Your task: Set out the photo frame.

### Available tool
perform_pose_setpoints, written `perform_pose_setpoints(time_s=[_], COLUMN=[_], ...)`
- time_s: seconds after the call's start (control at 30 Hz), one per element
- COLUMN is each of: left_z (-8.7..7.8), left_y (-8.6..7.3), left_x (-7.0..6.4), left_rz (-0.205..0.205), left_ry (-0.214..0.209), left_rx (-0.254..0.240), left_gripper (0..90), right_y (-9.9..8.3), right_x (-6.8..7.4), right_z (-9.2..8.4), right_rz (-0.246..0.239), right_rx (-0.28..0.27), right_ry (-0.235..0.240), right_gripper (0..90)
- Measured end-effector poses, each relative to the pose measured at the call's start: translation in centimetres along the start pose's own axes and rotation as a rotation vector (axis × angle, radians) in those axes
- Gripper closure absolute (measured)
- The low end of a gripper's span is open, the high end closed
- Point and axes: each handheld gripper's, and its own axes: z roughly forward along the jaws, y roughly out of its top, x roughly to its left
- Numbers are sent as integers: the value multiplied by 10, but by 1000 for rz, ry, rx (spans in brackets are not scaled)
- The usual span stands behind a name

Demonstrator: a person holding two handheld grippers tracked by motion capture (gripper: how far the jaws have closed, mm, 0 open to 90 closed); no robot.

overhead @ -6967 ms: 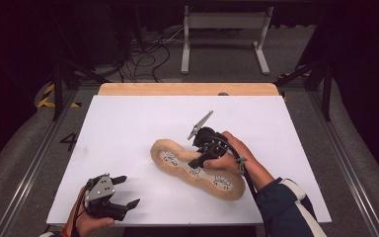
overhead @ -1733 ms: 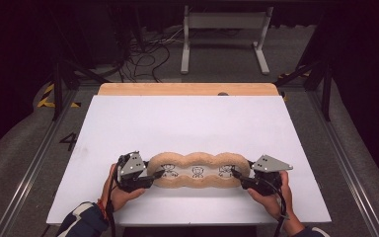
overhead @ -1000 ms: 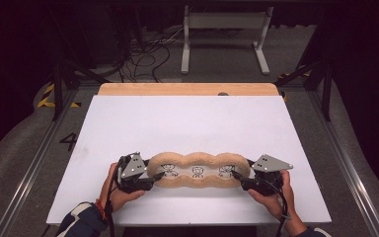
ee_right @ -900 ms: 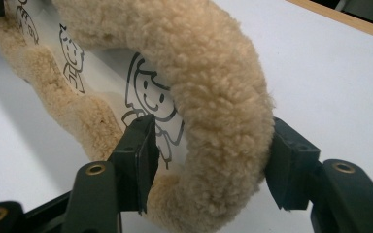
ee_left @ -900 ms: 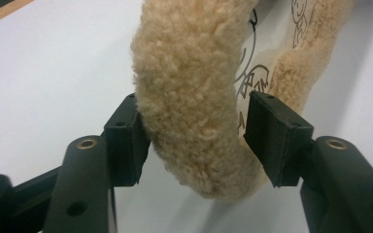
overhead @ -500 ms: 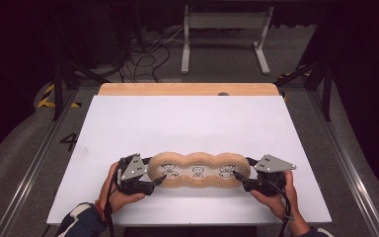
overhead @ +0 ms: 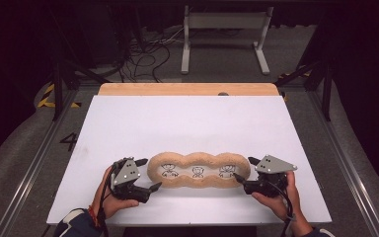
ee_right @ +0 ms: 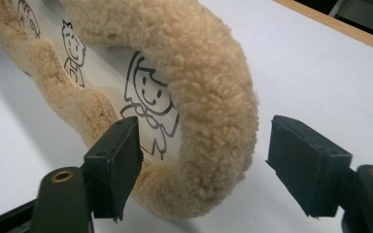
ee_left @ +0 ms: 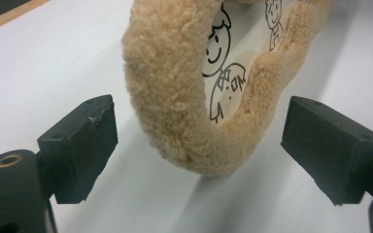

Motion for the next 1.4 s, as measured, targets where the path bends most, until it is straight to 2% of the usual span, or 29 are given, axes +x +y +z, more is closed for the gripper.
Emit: perform_pose_setpoints(time_s=[0.17,0.33,0.67,0.83,0.9,1.1,1.4], left_z=[-4,-5,-14,-18,-22,-32,-45], left_y=[-3,-6,-12,-16,-19,-31,-49], left_x=[-1,0,3,8,11,22,35], left_rz=[-1,4,23,13,11,-21,-60], left_ry=[4,-4,16,23,29,50,84], left_rx=[5,17,19,20,22,23,39], left_gripper=[81,43,46,49,51,52,51], right_y=[-1,-3,-9,-14,-18,-29,-43], right_x=[0,-1,-3,-7,-11,-20,-30], right_z=[0,-2,-7,-12,-15,-26,-31], right_rz=[1,9,-13,2,24,48,65], right_rx=[5,5,14,8,2,0,11], right_ry=[-12,-3,-12,-12,-8,-31,-59], right_gripper=[178,94,87,92,95,100,103])
